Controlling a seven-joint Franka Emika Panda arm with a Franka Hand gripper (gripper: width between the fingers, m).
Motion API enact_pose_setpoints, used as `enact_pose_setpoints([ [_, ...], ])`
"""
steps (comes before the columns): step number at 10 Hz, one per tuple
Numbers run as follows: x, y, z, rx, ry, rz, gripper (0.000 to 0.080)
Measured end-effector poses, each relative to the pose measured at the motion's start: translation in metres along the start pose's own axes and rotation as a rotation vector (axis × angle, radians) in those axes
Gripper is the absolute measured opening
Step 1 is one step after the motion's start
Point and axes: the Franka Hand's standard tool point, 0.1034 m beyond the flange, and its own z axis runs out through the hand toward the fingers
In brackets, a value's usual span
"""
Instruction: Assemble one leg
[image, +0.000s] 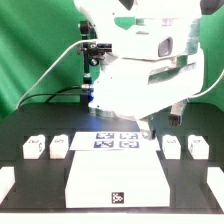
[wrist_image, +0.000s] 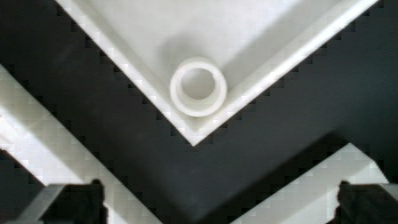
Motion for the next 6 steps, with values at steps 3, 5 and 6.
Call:
enact_pose_setpoints([
  [3, 0.000, 0.000, 0.000, 0.001, 0.000, -0.003, 0.0650],
  [5, -0.013, -0.008, 0.003, 0.001, -0.004, -0.215, 0.0650],
  [6, -0.024, -0.012, 0.003, 0.001, -0.004, -0.339, 0.0650],
])
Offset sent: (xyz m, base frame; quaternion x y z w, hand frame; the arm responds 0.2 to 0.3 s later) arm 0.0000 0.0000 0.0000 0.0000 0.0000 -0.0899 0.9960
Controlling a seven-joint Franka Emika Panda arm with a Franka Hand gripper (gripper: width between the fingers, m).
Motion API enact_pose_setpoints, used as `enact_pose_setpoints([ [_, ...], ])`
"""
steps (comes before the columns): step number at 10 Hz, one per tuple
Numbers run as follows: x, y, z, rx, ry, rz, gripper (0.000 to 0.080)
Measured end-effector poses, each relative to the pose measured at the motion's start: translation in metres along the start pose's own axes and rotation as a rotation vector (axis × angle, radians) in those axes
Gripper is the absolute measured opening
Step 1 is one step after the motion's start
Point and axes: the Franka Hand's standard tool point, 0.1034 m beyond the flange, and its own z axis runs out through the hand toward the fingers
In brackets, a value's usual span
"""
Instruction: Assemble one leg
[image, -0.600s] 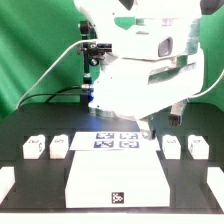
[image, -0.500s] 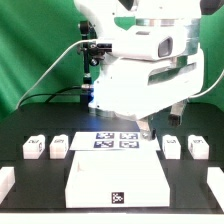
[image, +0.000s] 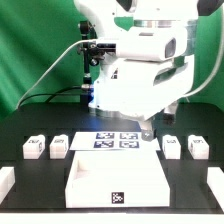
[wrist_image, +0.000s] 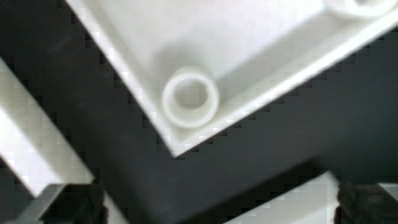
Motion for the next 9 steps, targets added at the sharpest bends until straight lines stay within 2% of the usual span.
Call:
enact_pose_setpoints([
  [2, -0.017, 0.001, 0.003, -0.023, 0.009, -0.251, 0.0650],
  [3, -0.021, 0.003, 0.004, -0.021, 0.008, -0.319, 0.0650],
  [7, -0.023, 0.002, 0.006, -0.023, 0.009, -0.319, 0.0650],
  [8, -0.031, -0.014, 0.021, -0.040, 0.015, -0.333, 0.0650],
  [9, -0.048, -0.042, 0.040, -0.026, 0.015, -0.339, 0.0650],
])
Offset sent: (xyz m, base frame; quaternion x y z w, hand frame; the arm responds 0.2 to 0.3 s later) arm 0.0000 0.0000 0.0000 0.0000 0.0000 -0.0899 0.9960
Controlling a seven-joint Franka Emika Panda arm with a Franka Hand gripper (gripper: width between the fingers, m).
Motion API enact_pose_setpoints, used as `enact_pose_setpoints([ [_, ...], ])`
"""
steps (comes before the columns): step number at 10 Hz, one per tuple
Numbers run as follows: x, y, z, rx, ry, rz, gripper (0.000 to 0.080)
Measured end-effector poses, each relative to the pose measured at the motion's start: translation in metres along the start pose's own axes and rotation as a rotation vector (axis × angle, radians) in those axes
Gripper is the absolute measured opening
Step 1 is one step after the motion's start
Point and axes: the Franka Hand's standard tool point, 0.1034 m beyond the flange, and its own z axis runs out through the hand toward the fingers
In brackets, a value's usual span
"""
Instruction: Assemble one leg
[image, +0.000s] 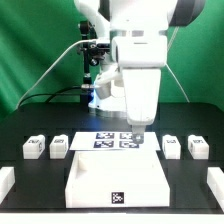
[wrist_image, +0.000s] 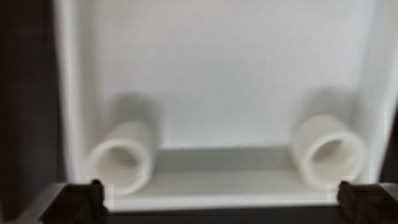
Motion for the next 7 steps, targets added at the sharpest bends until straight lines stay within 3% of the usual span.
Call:
enact_pose_setpoints([
  [2, -0.019, -0.033, 0.033, 0.017, 0.010, 0.015, 0.0650],
  [4, -0.023, -0.041, 0.048, 0.043, 0.015, 0.031, 0.0650],
  [6, -0.026, -0.040, 0.052, 0.041, 0.017, 0.040, 0.0650],
  [7, -0.026, -0.041, 0.052, 0.042, 0.017, 0.042, 0.0525],
])
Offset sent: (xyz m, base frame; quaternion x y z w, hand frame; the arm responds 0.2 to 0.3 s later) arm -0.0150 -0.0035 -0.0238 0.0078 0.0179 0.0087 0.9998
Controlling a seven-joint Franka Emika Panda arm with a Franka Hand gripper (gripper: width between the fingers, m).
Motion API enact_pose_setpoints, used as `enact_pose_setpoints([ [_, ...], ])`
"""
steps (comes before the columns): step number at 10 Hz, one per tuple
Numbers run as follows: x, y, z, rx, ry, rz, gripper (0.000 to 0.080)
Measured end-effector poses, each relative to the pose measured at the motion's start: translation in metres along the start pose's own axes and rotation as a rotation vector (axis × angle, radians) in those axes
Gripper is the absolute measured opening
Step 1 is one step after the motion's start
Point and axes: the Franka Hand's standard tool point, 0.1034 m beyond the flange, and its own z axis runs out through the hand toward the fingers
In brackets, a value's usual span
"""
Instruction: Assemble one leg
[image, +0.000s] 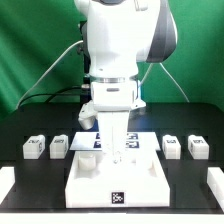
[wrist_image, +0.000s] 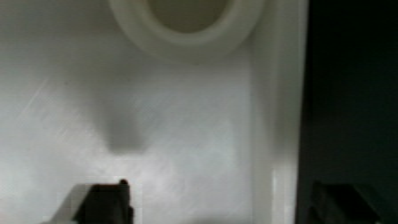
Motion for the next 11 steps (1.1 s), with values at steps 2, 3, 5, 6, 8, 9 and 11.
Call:
enact_pose_setpoints([
  [2, -0.0001, -0.0005, 0.0007, 0.002, 0.000, 0.001, 0.0389],
  [3, -0.0001, -0.0006, 0.0009, 0.002, 0.000, 0.001, 0.0207],
  [5, -0.0002, -0.0006, 0.0009, 0.002, 0.000, 0.001, 0.0080],
  [6, -0.0003, -0.0006, 0.0009, 0.002, 0.000, 0.001, 0.0056],
  [8, -0.0003, -0.0006, 0.0009, 0.002, 0.000, 0.002, 0.0056],
  [9, -0.0003, -0.0006, 0.0009, 0.002, 0.000, 0.002, 0.0056],
  [11, -0.0003, -0.0006, 0.0009, 0.002, 0.000, 0.002, 0.0056],
])
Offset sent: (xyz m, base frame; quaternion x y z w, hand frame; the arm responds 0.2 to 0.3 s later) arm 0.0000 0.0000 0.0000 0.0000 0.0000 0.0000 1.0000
